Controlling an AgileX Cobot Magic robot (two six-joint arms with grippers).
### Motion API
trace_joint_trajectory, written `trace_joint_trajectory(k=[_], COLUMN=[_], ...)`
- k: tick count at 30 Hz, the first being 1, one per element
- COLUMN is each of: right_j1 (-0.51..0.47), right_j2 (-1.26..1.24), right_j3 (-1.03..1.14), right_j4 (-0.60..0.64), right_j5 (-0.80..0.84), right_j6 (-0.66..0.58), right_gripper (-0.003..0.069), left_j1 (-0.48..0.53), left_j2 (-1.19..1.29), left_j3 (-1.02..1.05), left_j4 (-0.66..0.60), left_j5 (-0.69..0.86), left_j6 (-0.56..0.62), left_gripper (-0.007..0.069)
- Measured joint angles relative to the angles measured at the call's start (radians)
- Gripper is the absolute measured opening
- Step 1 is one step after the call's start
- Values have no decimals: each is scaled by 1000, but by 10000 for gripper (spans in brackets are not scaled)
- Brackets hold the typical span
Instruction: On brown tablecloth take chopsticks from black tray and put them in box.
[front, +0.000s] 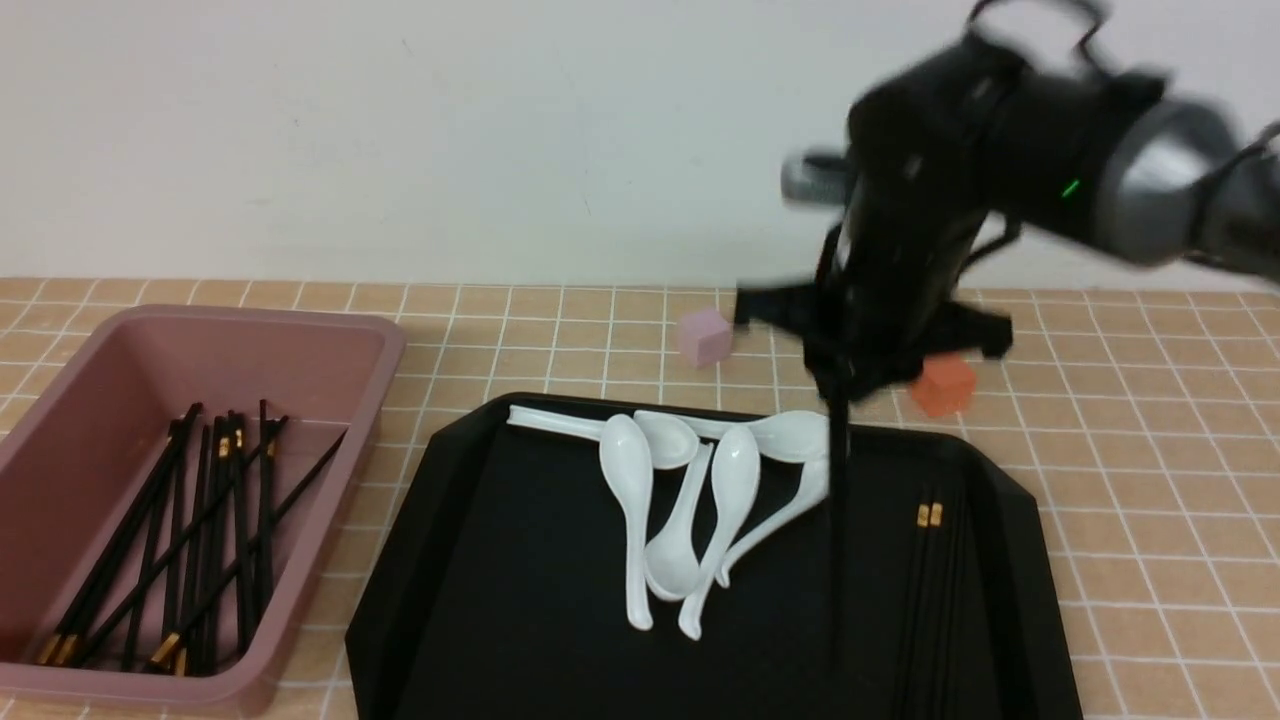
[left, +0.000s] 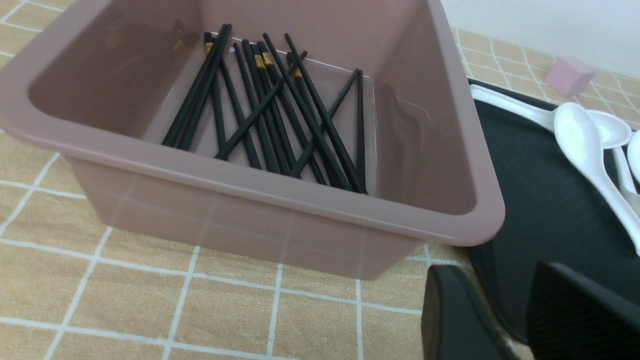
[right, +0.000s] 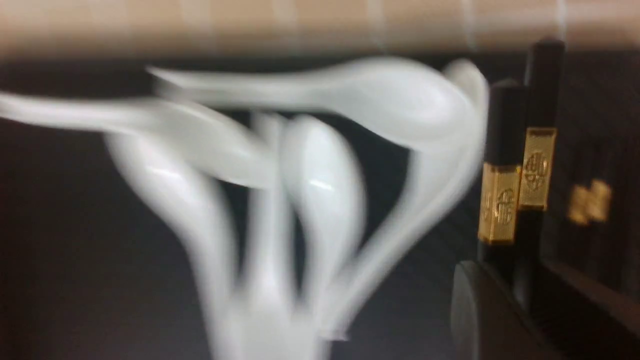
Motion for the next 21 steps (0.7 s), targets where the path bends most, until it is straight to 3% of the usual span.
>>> trace_joint_trajectory(k=[6,12,18,21], right_j1=[34,192,333,381], right_j2=[-36,51,204,282], right_j3=[-112,-129,-129,-129], right_j4=[251,586,795,878], right_j5=[-232,-623,-959,-1113], right_j6=[-91,-304,-504,-542], right_gripper=[138,138,138,138], left_j1=[0,0,0,0], left_j2=[0,0,0,0], left_j3=[0,0,0,0], left_j4=[0,0,0,0], left_j5=[0,0,0,0], left_j6=[0,0,0,0], left_gripper=[239,239,239,239])
